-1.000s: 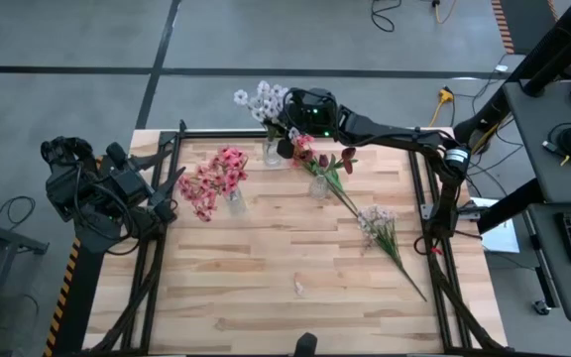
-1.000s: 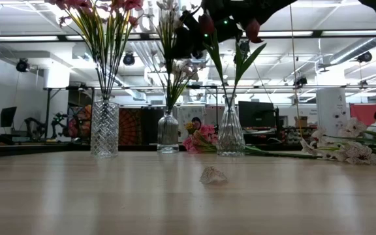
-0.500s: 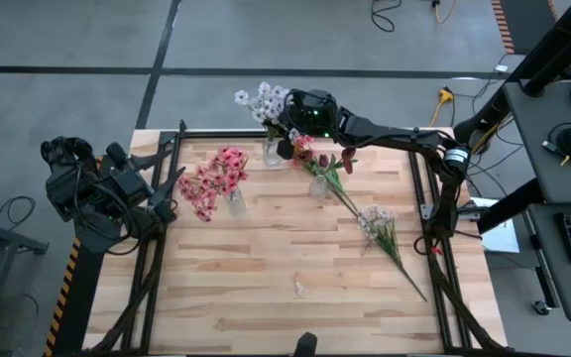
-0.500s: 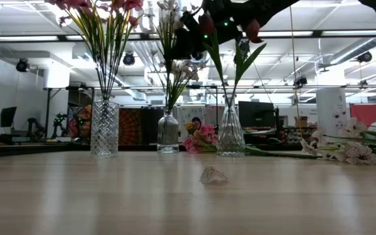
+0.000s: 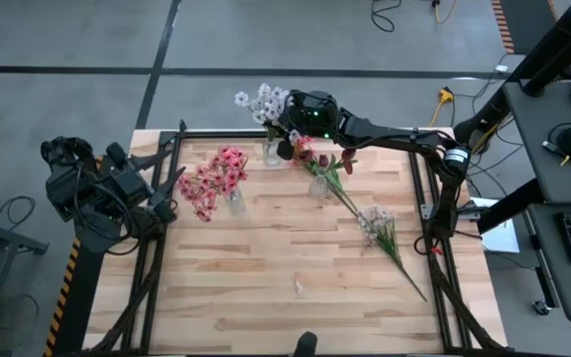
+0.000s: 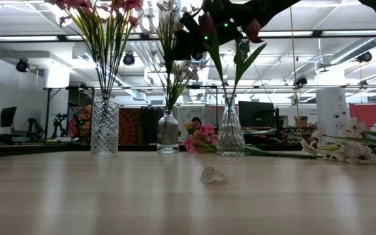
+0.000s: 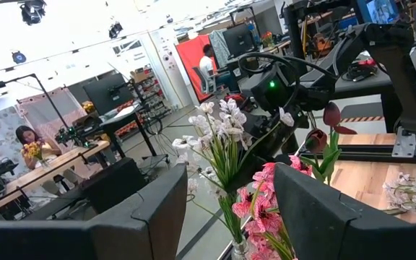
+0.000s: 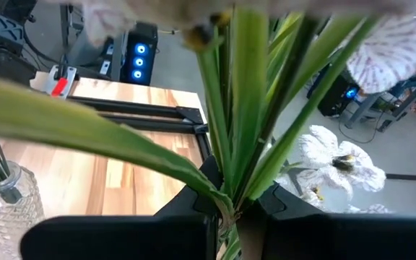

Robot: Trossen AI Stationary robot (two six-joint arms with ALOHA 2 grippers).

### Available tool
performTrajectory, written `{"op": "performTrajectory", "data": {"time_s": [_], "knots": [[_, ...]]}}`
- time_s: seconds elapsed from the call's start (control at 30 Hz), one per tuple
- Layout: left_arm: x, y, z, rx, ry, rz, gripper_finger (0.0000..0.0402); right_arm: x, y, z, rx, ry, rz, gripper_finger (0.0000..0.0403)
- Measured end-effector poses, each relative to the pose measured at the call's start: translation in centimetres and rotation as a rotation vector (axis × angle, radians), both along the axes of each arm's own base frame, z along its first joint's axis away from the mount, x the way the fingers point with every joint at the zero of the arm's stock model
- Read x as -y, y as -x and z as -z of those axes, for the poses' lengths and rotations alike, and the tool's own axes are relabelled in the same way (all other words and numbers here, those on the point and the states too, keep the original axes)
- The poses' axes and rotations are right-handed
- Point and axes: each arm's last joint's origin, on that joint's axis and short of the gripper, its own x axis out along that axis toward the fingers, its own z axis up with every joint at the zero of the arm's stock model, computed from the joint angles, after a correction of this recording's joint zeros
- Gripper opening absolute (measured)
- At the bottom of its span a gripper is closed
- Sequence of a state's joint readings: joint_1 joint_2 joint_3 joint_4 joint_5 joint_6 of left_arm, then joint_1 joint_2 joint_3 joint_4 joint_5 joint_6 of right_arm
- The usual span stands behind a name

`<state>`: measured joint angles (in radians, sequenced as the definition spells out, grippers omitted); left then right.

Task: Sort flowers into vase by color
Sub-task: Put the top white flower into the top transparent vase

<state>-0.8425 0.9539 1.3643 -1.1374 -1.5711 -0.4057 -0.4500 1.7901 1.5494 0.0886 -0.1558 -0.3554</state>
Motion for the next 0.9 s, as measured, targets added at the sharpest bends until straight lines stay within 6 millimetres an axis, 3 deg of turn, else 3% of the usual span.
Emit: {"op": "performTrajectory", "data": {"time_s": [0.9], "knots": [[-0.01,0.00,0.01,-0.001,-0.001,0.000,0.0190,-0.03,0.07,0.57,-0.005,-0.042,0.009,0.0018]]}}
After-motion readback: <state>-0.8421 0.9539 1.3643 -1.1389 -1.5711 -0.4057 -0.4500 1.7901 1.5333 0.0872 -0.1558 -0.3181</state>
